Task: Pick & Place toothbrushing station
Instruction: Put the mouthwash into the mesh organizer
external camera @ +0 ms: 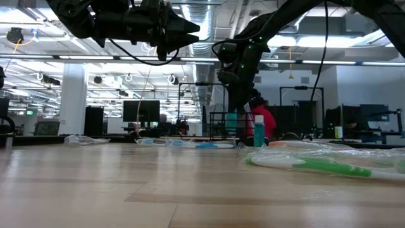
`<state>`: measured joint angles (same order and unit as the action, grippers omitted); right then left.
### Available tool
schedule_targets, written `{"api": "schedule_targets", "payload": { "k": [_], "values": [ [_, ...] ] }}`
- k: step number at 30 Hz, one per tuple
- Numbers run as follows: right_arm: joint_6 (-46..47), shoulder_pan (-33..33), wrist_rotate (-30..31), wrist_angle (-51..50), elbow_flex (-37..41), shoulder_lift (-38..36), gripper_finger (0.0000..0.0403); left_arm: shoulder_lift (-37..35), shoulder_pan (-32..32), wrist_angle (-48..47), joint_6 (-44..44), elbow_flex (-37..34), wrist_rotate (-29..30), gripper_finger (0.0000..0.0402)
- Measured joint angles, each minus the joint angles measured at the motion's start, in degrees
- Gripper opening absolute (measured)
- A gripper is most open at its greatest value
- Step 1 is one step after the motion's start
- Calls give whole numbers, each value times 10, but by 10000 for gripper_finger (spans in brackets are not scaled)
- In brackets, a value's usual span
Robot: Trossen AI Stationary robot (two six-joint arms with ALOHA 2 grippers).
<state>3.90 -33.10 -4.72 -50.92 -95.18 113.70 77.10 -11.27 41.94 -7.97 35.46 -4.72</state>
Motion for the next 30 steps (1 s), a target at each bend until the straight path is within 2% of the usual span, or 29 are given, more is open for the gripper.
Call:
{"api": "schedule_targets", "payload": {
  "k": [20, 30],
  "values": [
    [-9, 0, -15, 0, 0, 0, 100, 0, 0, 0, 0, 0, 0, 156],
    [-9, 0, -17, 0, 0, 0, 115, 0, 0, 0, 0, 0, 0, 156]
  ]
}}
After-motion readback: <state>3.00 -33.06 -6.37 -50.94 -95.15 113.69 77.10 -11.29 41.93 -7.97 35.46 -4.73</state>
